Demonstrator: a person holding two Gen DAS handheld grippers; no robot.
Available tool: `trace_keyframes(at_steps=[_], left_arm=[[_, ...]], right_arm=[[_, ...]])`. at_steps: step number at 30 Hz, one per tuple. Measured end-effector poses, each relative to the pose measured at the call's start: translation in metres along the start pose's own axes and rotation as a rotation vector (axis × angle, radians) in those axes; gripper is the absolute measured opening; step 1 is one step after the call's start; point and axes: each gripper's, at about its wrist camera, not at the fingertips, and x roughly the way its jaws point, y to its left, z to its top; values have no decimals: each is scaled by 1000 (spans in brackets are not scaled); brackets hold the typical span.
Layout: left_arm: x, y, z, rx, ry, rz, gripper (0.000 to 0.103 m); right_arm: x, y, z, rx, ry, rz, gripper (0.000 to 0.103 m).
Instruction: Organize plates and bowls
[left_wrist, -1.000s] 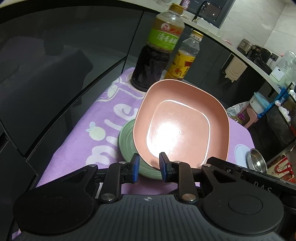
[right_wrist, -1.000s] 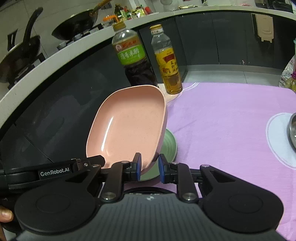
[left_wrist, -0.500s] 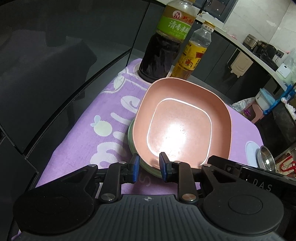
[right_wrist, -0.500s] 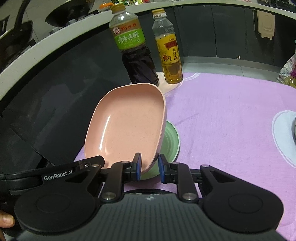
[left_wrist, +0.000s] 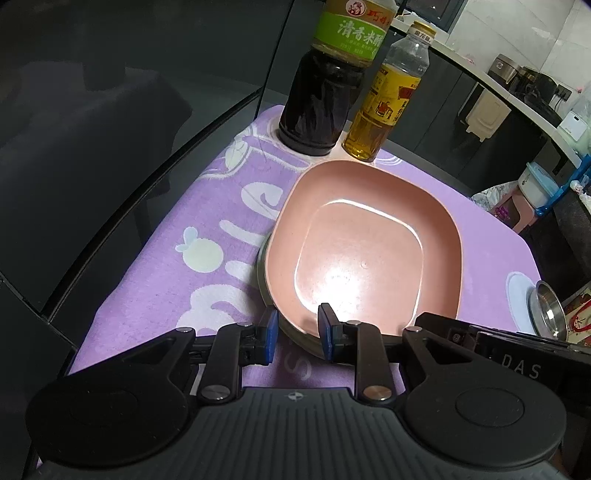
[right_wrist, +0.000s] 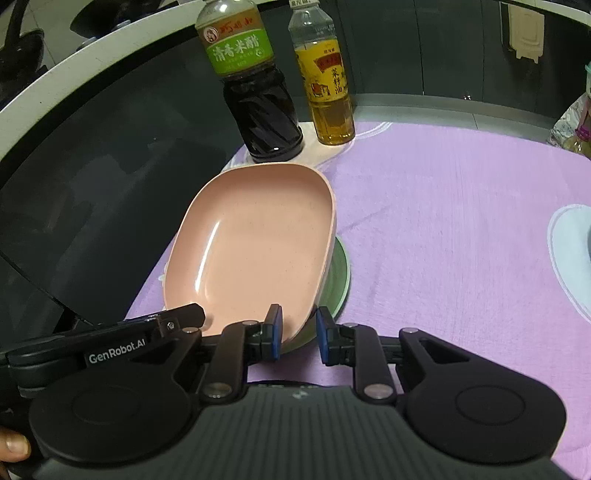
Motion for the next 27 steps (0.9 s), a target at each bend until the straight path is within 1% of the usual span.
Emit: trace_keyframes(at_steps=[8, 13, 15, 19, 22, 24, 27], left_arm=[[6, 1, 2, 2, 8, 7, 22], [13, 3, 2, 1, 33, -4, 24], [11, 2, 2, 11, 17, -16, 26], [11, 1, 2, 26, 24, -12, 27], [10, 2, 3, 30, 30, -14, 29], [9, 2, 4, 38, 34, -5, 34], [8, -2, 4, 79, 36, 19, 38]], right_arm=[[9, -3, 2, 8, 22, -1, 20], [15, -5, 3, 18, 33, -9, 20], [17, -6, 3, 22, 32, -15, 20], [15, -8, 3, 25, 17, -21, 20], [14, -8, 4, 22, 8, -26, 20], [14, -8, 3, 24, 7, -31, 20], [15, -10, 3, 30, 13, -34, 20]])
